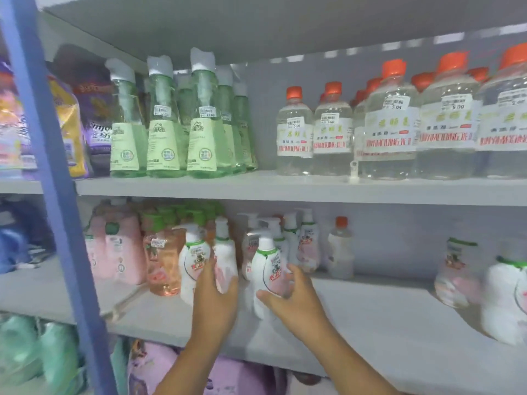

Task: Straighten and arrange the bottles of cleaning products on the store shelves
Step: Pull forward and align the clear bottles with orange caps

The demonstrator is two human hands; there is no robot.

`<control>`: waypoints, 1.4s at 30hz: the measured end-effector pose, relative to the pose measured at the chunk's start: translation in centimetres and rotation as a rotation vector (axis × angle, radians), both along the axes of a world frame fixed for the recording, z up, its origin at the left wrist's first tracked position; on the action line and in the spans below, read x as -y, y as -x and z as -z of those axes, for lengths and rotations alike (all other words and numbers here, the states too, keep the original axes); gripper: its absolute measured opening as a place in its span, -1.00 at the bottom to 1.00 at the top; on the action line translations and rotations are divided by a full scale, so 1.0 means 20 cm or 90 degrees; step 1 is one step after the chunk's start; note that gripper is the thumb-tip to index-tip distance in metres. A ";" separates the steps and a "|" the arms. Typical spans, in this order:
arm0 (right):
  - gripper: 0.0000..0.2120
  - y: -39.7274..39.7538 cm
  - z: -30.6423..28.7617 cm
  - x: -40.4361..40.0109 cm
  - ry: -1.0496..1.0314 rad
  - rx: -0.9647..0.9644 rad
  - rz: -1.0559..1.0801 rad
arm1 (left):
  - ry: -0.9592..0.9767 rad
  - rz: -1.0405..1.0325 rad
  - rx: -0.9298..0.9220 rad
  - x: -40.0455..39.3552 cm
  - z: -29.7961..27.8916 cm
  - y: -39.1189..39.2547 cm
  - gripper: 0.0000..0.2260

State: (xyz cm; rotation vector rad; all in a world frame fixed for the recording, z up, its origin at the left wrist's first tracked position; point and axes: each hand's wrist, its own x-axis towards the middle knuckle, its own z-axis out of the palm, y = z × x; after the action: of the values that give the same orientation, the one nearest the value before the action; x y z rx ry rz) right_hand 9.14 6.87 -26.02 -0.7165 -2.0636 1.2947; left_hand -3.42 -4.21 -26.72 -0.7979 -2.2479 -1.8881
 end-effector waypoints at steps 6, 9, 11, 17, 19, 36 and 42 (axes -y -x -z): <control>-0.38 0.20 0.06 0.03 -0.077 -0.018 0.135 | 0.053 0.022 -0.084 -0.13 0.04 0.15 -0.33; -0.46 0.11 0.04 -0.02 -0.068 -0.036 0.206 | 0.029 0.005 -0.163 -0.16 0.01 0.15 -0.44; -0.51 -0.01 0.01 -0.10 -0.075 -0.045 0.265 | 0.009 0.000 -0.223 -0.16 0.00 0.13 -0.54; -0.60 -0.32 0.02 -0.49 -0.103 -0.030 0.404 | 0.099 0.195 -0.041 -0.35 0.00 0.09 -0.50; -0.59 -0.37 0.05 -0.59 -0.109 -0.021 0.420 | 0.125 0.172 -0.010 -0.42 -0.01 0.08 -0.56; -0.61 -0.65 0.10 -1.04 -0.102 -0.028 0.415 | 0.093 0.292 0.020 -0.95 0.00 -0.37 -0.51; -0.60 -0.56 0.03 -0.82 -0.224 -0.118 0.524 | 0.001 0.000 -0.038 -0.80 0.03 0.03 -0.65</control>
State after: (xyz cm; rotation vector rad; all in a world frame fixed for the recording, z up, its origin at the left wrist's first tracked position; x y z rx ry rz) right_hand 20.37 23.20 -26.67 -1.0689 -1.5126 0.4946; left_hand -4.04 11.72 -27.22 -0.8435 -2.2142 -1.8380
